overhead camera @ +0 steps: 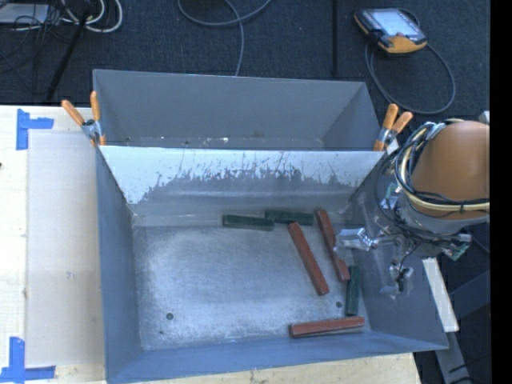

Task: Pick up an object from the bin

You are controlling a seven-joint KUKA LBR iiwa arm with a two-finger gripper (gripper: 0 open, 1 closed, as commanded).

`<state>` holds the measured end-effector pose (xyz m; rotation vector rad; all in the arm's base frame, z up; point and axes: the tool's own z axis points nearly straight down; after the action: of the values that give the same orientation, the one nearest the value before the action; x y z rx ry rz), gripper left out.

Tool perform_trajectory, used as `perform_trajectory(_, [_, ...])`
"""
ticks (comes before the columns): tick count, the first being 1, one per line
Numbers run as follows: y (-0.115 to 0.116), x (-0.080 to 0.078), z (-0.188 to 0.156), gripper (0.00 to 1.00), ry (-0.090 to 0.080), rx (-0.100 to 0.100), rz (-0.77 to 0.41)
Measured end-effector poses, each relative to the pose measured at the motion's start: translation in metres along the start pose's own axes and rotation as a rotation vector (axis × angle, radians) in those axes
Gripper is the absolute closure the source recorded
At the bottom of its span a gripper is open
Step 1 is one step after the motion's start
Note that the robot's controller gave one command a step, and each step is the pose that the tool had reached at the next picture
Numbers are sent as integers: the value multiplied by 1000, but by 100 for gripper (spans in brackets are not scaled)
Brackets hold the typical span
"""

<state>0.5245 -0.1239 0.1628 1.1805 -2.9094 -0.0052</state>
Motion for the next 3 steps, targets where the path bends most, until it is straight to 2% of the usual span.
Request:
perform_trajectory(1, [0,0,-1,0,-1,2,0])
perform_trajectory(2, [-2,-3,15,0,-3,8,-80])
perform_trajectory(3, [19,-12,81,0,-1,5,-342])
